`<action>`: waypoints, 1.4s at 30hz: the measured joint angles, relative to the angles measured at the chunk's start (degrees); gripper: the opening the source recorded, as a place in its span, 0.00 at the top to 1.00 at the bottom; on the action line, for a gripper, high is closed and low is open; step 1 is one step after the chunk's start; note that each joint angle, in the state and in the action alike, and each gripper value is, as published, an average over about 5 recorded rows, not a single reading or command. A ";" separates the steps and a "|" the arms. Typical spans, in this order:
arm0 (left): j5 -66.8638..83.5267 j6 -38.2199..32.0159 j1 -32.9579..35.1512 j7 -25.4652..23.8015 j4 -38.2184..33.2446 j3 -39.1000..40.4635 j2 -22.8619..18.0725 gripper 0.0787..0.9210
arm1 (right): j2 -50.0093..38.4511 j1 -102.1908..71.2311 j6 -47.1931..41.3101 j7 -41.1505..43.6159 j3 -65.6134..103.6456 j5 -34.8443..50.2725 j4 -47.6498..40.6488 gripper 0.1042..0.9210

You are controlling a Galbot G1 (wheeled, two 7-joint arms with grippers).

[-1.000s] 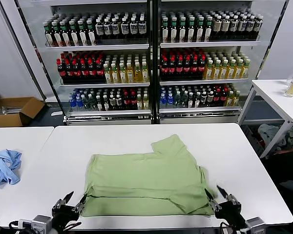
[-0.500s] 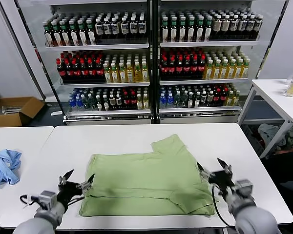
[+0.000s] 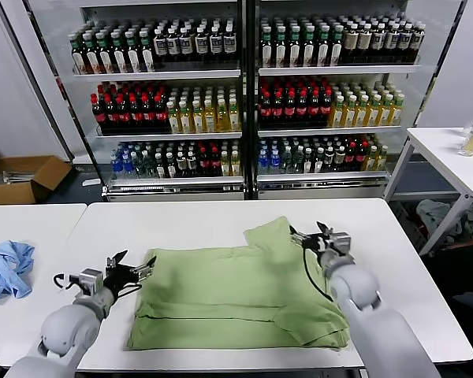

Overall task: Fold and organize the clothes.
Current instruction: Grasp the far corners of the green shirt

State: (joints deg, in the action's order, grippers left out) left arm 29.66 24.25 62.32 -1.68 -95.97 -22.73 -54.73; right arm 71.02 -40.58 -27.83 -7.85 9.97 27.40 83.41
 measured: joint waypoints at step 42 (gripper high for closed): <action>2.36 0.80 -8.64 -9.82 13.51 3.25 -0.76 0.53 | 8.50 11.93 3.67 2.11 -4.31 -4.64 -24.55 0.49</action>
State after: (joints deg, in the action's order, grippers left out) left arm 32.02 25.05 53.68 -11.50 -82.46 -19.48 -55.48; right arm 79.52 -28.65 -24.16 -5.74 5.66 22.76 58.86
